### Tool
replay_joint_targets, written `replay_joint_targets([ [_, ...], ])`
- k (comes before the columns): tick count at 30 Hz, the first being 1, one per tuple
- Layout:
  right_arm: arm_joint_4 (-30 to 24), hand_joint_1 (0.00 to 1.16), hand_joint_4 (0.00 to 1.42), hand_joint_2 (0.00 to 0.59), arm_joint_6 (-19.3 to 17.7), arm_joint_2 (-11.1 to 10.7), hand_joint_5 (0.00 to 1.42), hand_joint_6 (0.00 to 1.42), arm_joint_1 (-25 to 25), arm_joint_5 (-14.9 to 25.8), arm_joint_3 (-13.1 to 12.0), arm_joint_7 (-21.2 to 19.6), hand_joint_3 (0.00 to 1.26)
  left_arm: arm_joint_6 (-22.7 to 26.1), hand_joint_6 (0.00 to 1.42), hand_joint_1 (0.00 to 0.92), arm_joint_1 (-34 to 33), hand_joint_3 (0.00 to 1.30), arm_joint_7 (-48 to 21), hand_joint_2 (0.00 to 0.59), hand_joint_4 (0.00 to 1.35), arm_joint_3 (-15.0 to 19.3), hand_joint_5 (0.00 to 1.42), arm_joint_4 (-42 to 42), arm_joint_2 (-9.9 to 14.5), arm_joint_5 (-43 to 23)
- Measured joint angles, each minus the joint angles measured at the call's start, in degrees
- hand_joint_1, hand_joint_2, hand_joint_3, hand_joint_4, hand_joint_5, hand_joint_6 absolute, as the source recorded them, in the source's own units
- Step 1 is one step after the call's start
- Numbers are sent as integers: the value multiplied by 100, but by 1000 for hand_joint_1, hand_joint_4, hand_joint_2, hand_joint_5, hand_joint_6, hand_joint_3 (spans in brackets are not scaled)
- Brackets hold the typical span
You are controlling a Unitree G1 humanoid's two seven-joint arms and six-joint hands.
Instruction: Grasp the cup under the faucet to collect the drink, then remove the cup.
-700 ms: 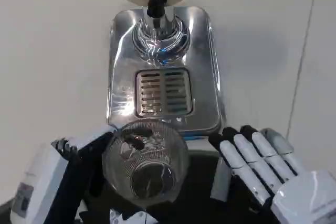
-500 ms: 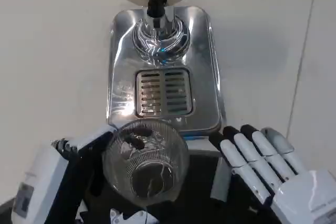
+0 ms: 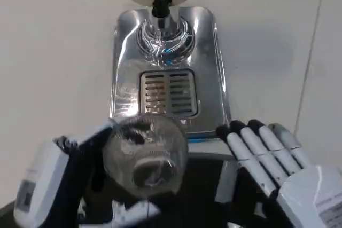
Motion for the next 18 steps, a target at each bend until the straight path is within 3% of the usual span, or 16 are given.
replay_joint_targets([
  [11, -6, 207, 0, 567, 204, 184, 0, 0, -2, -61, -13, 111, 0, 555, 1424, 766, -1574, 1207, 473, 110, 1198, -157, 1326, 1478, -142, 390],
  [18, -9, 210, 0, 558, 281, 227, 0, 0, 14, -118, -15, 156, 0, 661, 1424, 766, -2321, 1211, 583, 110, 1198, -313, 1327, 2436, -34, 384],
])
